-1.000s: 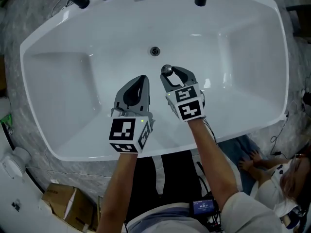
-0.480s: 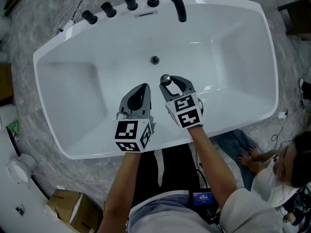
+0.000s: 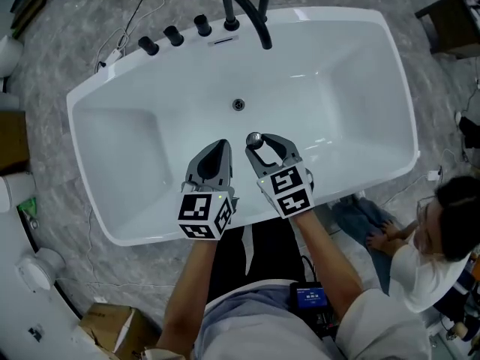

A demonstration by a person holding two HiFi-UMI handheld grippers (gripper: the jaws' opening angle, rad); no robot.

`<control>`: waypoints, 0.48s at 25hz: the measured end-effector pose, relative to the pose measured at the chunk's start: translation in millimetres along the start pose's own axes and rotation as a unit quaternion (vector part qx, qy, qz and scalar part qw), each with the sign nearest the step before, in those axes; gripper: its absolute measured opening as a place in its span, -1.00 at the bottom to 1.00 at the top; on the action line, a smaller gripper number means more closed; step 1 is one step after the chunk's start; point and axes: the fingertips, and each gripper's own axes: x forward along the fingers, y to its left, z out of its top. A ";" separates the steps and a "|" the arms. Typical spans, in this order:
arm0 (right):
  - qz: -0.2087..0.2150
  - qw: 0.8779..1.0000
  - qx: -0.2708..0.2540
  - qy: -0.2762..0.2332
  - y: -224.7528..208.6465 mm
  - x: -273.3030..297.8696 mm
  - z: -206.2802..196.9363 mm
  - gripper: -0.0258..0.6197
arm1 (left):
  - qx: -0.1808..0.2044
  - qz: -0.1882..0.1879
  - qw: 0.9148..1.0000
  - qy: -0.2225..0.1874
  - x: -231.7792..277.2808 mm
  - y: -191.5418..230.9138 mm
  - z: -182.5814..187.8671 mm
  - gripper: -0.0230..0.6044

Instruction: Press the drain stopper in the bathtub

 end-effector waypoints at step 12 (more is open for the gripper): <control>0.003 0.999 -0.012 -0.045 48.0 -84.0 35.8 -0.35 | 0.014 -0.028 0.999 -0.020 -63.0 -33.2 33.2 -0.91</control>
